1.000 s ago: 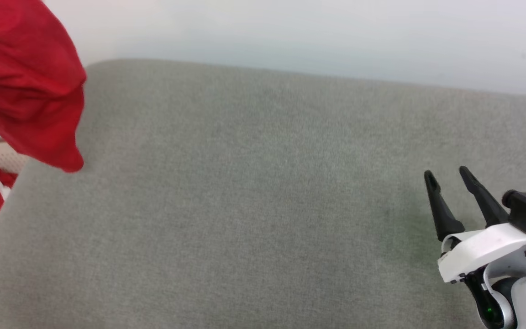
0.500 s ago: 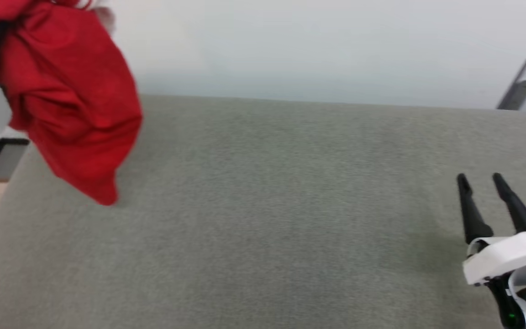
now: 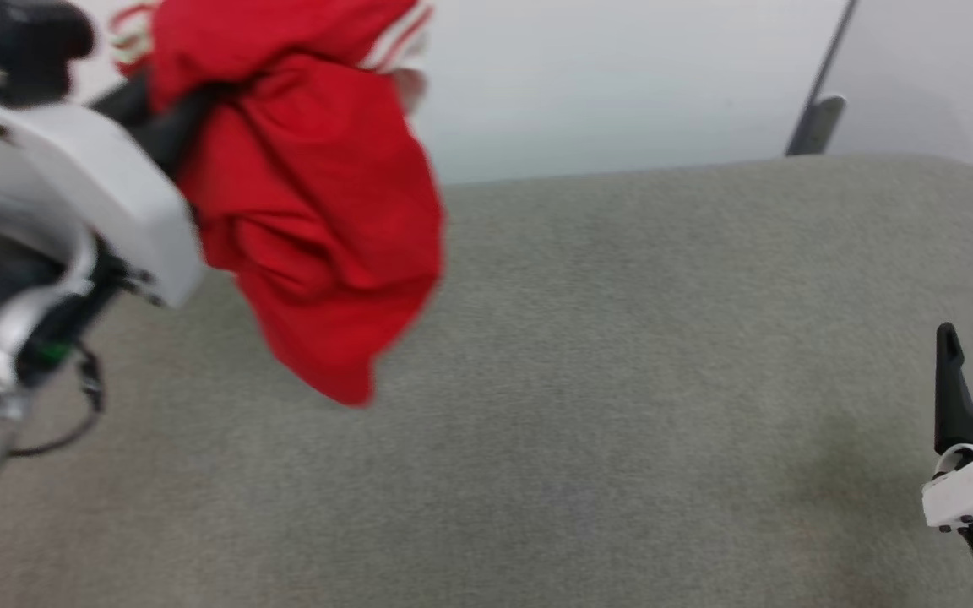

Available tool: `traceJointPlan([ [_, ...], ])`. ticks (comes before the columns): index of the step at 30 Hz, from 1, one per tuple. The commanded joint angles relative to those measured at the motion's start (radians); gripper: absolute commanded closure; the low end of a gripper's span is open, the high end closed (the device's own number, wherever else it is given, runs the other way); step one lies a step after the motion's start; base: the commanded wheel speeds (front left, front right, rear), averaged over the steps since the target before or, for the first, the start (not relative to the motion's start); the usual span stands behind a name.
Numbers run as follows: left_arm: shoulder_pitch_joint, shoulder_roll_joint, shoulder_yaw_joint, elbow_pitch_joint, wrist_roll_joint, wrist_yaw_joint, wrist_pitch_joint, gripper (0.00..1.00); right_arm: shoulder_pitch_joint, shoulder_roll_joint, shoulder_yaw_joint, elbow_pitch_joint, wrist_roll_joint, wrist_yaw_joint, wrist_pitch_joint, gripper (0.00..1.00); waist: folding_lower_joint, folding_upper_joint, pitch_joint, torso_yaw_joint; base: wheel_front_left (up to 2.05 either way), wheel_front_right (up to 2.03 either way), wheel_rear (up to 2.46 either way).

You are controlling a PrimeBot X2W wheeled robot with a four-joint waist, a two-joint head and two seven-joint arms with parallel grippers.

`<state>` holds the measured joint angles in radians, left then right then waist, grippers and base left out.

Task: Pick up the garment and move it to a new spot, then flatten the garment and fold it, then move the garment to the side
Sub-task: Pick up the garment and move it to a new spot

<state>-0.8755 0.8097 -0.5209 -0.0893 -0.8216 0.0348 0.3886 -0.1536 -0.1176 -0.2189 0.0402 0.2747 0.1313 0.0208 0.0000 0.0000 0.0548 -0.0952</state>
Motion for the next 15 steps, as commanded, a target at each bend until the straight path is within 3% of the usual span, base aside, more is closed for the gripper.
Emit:
traceJointPlan([
  [1,0.008,-0.020,-0.017,-0.023,0.000,0.009,0.017,1.00,0.011,0.009,0.000,-0.004,-0.007,-0.001,-0.004,0.00,0.0000,0.0000,0.027,-0.042,0.00,0.00,0.00],
  [7,0.055,-0.077,-0.091,-0.049,0.011,0.026,0.046,1.00,0.010,0.025,0.005,0.011,-0.012,-0.001,-0.021,0.00,0.0000,0.0000,0.055,-0.069,0.00,0.00,0.00],
  [15,0.152,-0.141,-0.190,0.025,0.013,0.035,0.055,1.00,-0.016,0.042,0.027,0.044,-0.005,-0.001,-0.045,0.00,0.0000,0.0000,0.095,-0.087,0.00,0.00,0.00],
])
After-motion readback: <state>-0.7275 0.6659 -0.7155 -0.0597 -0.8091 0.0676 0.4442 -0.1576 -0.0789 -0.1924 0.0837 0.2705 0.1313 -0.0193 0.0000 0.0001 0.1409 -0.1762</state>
